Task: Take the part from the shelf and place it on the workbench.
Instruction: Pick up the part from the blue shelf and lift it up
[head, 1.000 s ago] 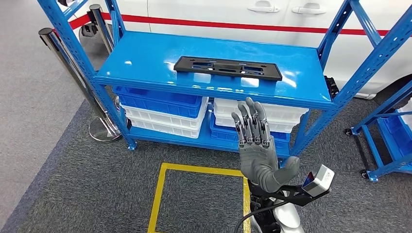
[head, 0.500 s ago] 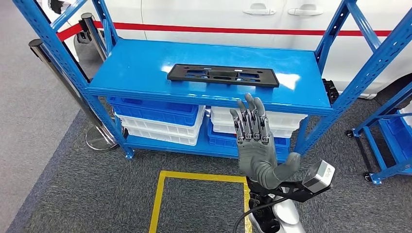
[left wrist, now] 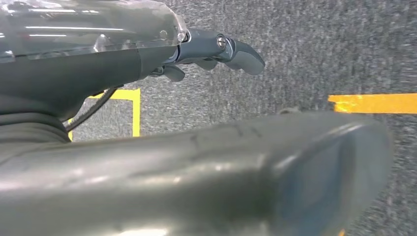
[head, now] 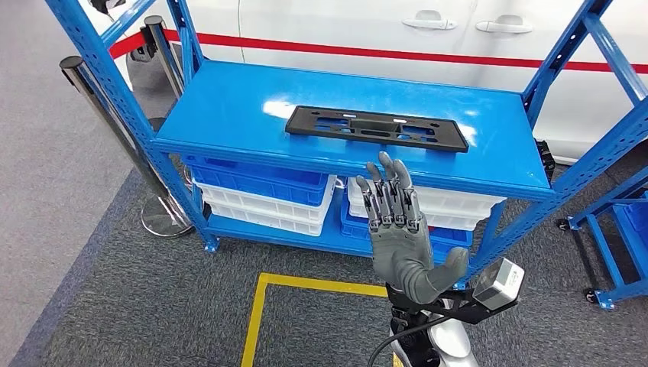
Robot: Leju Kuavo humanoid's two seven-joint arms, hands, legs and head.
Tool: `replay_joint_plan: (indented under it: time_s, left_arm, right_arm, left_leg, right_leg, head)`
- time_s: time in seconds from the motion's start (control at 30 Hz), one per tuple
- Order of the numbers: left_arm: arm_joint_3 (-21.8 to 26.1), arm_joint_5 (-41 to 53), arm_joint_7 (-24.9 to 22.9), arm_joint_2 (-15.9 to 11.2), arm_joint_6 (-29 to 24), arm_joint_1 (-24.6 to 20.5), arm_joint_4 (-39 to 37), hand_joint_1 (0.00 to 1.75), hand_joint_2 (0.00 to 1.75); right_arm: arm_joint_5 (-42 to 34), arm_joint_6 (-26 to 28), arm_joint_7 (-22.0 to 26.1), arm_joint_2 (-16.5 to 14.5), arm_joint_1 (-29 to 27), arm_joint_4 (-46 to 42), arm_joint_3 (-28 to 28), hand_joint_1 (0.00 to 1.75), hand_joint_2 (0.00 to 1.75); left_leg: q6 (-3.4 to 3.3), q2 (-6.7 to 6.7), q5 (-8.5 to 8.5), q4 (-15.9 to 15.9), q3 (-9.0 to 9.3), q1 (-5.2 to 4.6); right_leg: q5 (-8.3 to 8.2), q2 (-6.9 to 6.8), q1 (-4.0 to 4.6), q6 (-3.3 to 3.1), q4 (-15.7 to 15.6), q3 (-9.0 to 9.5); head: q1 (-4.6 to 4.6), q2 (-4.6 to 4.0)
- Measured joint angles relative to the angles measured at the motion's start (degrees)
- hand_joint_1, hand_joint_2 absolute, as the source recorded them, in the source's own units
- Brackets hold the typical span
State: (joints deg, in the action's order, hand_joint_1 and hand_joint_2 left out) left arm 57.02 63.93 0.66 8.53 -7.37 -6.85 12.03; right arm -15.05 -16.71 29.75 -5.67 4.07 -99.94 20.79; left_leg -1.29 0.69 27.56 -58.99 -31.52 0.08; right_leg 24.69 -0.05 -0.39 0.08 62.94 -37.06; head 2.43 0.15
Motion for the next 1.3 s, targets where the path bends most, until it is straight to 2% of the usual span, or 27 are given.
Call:
replay_joint_plan:
  time_s: [0.03,0.1,0.17,0.2,0.23,0.3,0.33,0.37,0.4,0.47,0.5,0.53,0.63,0.7,0.73,0.83,0.87,0.9,0.93,1.0,1.03,1.07,1.17,1.2,1.23,1.3]
  left_arm:
    - [0.0,0.0,0.0,0.0,0.0,0.0,0.0,0.0,0.0]
    - [0.0,0.0,0.1,0.1,0.0,-0.1,-0.1,0.0,0.0]
    - [0.0,0.0,0.2,0.0,0.0,-0.1,-0.1,0.0,0.0]
    - [0.0,0.0,0.2,0.0,0.0,-0.1,-0.1,0.0,0.0]
    - [0.0,0.0,0.3,0.0,0.0,-0.2,-0.1,0.0,0.0]
    - [0.0,0.0,0.3,-0.1,0.1,-0.1,-0.1,0.0,0.0]
    - [0.0,0.0,0.3,-0.1,0.1,0.0,-0.1,0.0,0.0]
    - [0.0,0.1,0.3,-0.1,0.2,0.1,-0.1,0.0,0.0]
    - [0.0,0.1,0.3,-0.1,0.2,0.2,-0.1,0.0,0.0]
    - [0.0,0.2,0.3,-0.2,0.2,0.3,-0.1,0.0,0.0]
    - [0.0,0.3,0.3,-0.3,0.2,0.3,-0.1,0.0,0.0]
    - [0.0,0.3,0.3,-0.3,0.2,0.2,-0.1,0.0,0.0]
    - [0.0,0.4,0.2,-0.4,0.2,0.2,-0.1,0.0,0.0]
    - [0.0,0.4,0.2,-0.4,0.2,0.2,-0.1,0.0,0.0]
    - [0.0,0.5,0.1,-0.4,0.2,0.2,-0.1,0.0,0.0]
    - [0.0,0.7,0.1,-0.4,0.2,0.2,-0.1,0.0,0.0]
    - [0.0,0.8,0.1,-0.4,0.2,0.2,-0.1,0.0,0.0]
    - [0.0,0.9,0.1,-0.4,0.2,0.3,-0.1,0.0,0.0]
    - [0.0,0.9,0.1,-0.4,0.2,0.3,-0.1,0.0,0.0]
    - [0.0,0.9,0.1,-0.4,0.2,0.4,-0.1,0.0,0.0]
    - [0.0,0.9,0.2,-0.3,0.3,0.4,-0.1,0.0,0.0]
    - [0.0,0.9,0.2,-0.3,0.3,0.3,-0.1,0.0,0.0]
    - [0.0,0.9,0.2,-0.3,0.2,0.1,-0.2,0.0,0.0]
    - [0.0,1.0,0.2,-0.4,0.2,0.0,-0.2,0.0,0.0]
    - [0.0,1.0,0.2,-0.4,0.2,-0.1,-0.2,0.0,0.0]
    - [0.0,1.0,0.2,-0.4,0.2,-0.2,-0.2,0.0,0.0]
  right_arm:
    - [0.0,-0.2,0.1,0.0,0.0,0.0,0.0,0.0,0.0]
    - [0.0,-0.5,0.3,0.1,0.0,0.1,0.0,0.0,0.0]
    - [0.0,-0.7,0.4,0.2,-0.1,0.1,0.1,0.0,0.87]
    - [0.0,-0.7,0.5,0.2,-0.1,0.0,0.1,0.0,1.31]
    - [0.0,-0.8,0.5,0.2,-0.1,0.0,0.1,0.0,1.75]
    - [0.0,-0.8,0.5,0.2,-0.2,0.1,0.2,0.0,1.75]
    - [0.0,-0.8,0.5,0.2,-0.2,0.1,0.3,0.0,1.75]
    - [0.0,-0.8,0.5,0.2,-0.2,0.2,0.3,0.0,1.31]
    - [0.0,-0.8,0.5,0.2,-0.3,0.2,0.4,0.0,0.87]
    - [0.0,-0.9,0.5,0.2,-0.3,0.3,0.5,0.0,0.0]
    - [0.0,-0.9,0.5,0.2,-0.2,0.3,0.5,0.0,0.0]
    - [0.0,-1.0,0.5,0.2,-0.2,0.3,0.6,0.0,0.0]
    - [0.1,-1.3,0.8,0.2,-0.1,0.2,0.7,0.0,0.0]
    - [0.3,-1.3,1.3,0.2,0.0,0.1,0.7,0.0,0.0]
    - [0.3,-1.4,1.5,0.3,0.2,0.1,0.7,0.0,0.0]
    - [0.4,-1.4,1.7,0.3,0.4,0.0,0.8,0.0,0.0]
    - [0.3,-1.4,1.6,0.4,0.3,0.0,0.8,0.0,0.0]
    - [0.3,-1.4,1.6,0.4,0.3,0.0,0.8,0.0,0.0]
    - [0.2,-1.4,1.6,0.4,0.3,0.0,0.8,0.0,0.0]
    - [0.2,-1.4,1.5,0.5,0.3,0.0,0.8,0.0,0.0]
    - [0.1,-1.4,1.5,0.5,0.3,0.0,0.8,0.0,0.0]
    - [0.1,-1.4,1.4,0.5,0.3,0.0,0.8,0.0,0.0]
    - [0.0,-1.4,1.4,0.6,0.3,0.0,0.9,0.0,0.0]
    - [0.0,-1.4,1.5,0.6,0.4,0.0,0.9,0.0,0.0]
    - [0.0,-1.5,1.5,0.6,0.4,0.0,1.0,0.0,0.0]
    - [0.0,-1.5,1.5,0.6,0.5,-0.1,1.1,0.0,0.0]
  left_leg:
    - [0.24,0.02,0.31,0.1,0.25,-0.05]
    - [0.86,-0.03,0.73,0.4,0.51,-0.04]
    - [1.46,-0.23,1.18,0.3,0.91,-0.03]
    - [1.77,-0.29,1.79,-0.9,0.57,-0.03]
    - [2.11,-0.34,2.85,-3.4,-0.56,0.02]
    - [2.74,-0.36,5.51,-11.2,-5.07,0.31]
    - [3.01,-0.36,6.12,-14.5,-7.39,0.48]
    - [3.22,-0.37,5.59,-15.9,-8.91,0.63]
    - [3.36,-0.38,3.74,-15.0,-9.26,0.78]
    - [3.43,-0.52,-1.88,-7.8,-7.12,1.02]
    - [3.32,-0.61,-3.72,-4.2,-5.63,0.96]
    - [2.92,-0.68,-4.44,-1.7,-4.56,0.87]
    - [1.32,-0.52,-3.28,0.0,-3.64,0.67]
    - [0.52,-0.38,-2.87,0.5,-2.88,0.78]
    - [0.19,-0.33,-2.66,0.7,-2.41,0.85]
    - [-0.31,-0.3,-1.55,0.9,-1.15,0.77]
    - [-0.33,-0.26,-1.06,0.9,-0.56,0.72]
    - [-0.3,-0.21,-0.53,0.9,0.14,0.68]
    - [-0.22,-0.15,0.04,0.9,0.99,0.65]
    - [0.07,-0.07,1.27,0.9,2.49,0.55]
    - [0.32,-0.03,1.78,0.9,2.96,0.5]
    - [0.64,-0.01,2.19,1.1,3.18,0.46]
    - [1.64,-0.09,2.27,0.6,3.83,0.37]
    - [1.88,-0.18,2.17,-0.8,3.55,0.38]
    - [2.09,-0.24,2.5,-3.1,2.44,0.41]
    - [2.49,-0.31,4.79,-9.9,-1.68,0.55]
  right_leg:
    - [-0.51,0.0,0.24,-0.32,-2.2,0.9]
    - [0.08,0.05,0.5,-0.6,-3.6,1.49]
    - [0.3,0.13,0.12,-0.86,-4.4,2.34]
    - [0.44,0.07,-0.1,-1.12,-4.9,3.03]
    - [0.65,-0.02,-0.32,-1.33,-5.3,3.77]
    - [1.44,-0.19,-0.3,-1.67,-5.4,4.77]
    - [1.88,-0.19,-0.31,-1.66,-5.4,5.22]
    - [2.32,-0.13,-0.33,-1.6,-5.4,5.73]
    - [2.81,-0.05,-0.38,-1.49,-5.4,6.38]
    - [4.0,0.05,-0.5,-1.05,-5.4,7.95]
    - [4.6,0.09,-0.43,-0.72,-5.4,8.56]
    - [5.07,0.11,-0.35,-0.36,-5.4,8.92]
    - [5.43,0.11,-0.16,0.65,-5.3,9.31]
    - [5.62,0.09,-0.31,1.09,-3.0,8.48]
    - [6.24,0.09,-0.38,1.27,-0.4,7.05]
    - [10.05,0.09,-0.4,1.67,10.0,-0.3]
    - [10.55,0.09,-0.39,1.67,11.6,-2.15]
    - [9.89,0.09,-0.38,1.55,11.2,-3.0]
    - [7.96,0.09,-0.35,1.34,8.9,-2.9]
    - [1.82,0.09,-0.06,0.62,1.4,-1.43]
    - [-0.28,0.08,0.16,0.28,-1.6,-0.88]
    - [-1.65,0.08,0.4,-0.06,-3.3,-0.65]
    - [-1.62,0.24,0.4,-0.86,-4.3,0.26]
    - [-1.36,0.26,0.25,-1.2,-4.6,0.97]
    - [-1.03,0.24,0.13,-1.52,-4.8,1.71]
    - [-0.18,0.13,0.14,-2.02,-5.0,2.74]
  head:
    - [-0.01,0.0]
    - [-0.03,0.0]
    - [-0.02,0.0]
    - [0.04,0.0]
    - [0.1,0.0]
    - [0.2,0.0]
    - [0.2,0.0]
    - [0.2,-0.01]
    - [0.2,-0.01]
    - [0.2,-0.01]
    - [0.2,0.0]
    - [0.2,0.0]
    - [0.03,0.0]
    - [-0.08,0.0]
    - [-0.12,0.0]
    - [-0.2,0.0]
    - [-0.21,0.0]
    - [-0.21,0.0]
    - [-0.21,0.0]
    - [-0.21,-0.01]
    - [-0.22,-0.01]
    - [-0.23,-0.01]
    - [-0.22,-0.01]
    - [-0.18,-0.01]
    - [-0.13,-0.01]
    - [-0.07,-0.01]
